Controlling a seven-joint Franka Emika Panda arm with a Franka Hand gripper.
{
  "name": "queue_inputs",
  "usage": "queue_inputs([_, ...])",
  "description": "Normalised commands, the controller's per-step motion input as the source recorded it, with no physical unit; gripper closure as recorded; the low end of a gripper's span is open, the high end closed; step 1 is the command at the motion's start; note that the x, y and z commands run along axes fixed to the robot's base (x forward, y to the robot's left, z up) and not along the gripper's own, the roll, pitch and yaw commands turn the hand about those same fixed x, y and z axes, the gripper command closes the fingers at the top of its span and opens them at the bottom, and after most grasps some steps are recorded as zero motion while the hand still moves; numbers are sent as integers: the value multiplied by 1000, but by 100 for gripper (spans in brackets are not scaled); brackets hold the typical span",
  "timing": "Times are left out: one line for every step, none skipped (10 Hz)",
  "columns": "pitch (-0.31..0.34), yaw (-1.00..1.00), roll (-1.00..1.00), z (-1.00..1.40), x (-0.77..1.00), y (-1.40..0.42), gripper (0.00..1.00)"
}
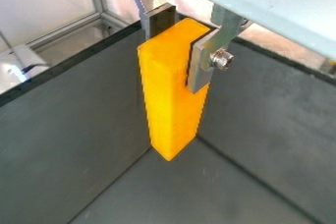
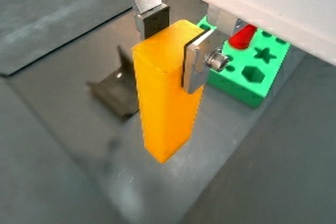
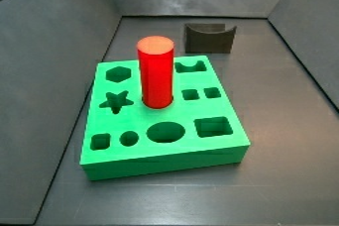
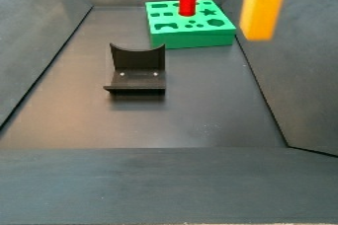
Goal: Pick up the rectangle object. Move up. Move to above the board. Insert the rectangle object.
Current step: Move to above the board.
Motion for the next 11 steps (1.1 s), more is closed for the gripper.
queue_inputs([11,2,-8,60,224,-1000,100])
queue_inputs([12,6,-8,61,224,-1000,100])
queue_inputs([21,4,-12,62,225,-1000,100])
queue_inputs([28,9,-21,64,229,-1000,100])
queue_inputs([46,-2,-4,64,236,-1000,100])
queue_inputs([55,9,-11,64,241,-1000,100])
queue_inputs([69,9,-10,67,250,-1000,100])
queue_inputs([80,6,-6,68,255,-1000,100])
queue_inputs([97,5,-7,70,267,-1000,100])
queue_inputs([105,7,-19,73,273,-1000,100])
queue_inputs([119,8,1,79,282,-1000,100])
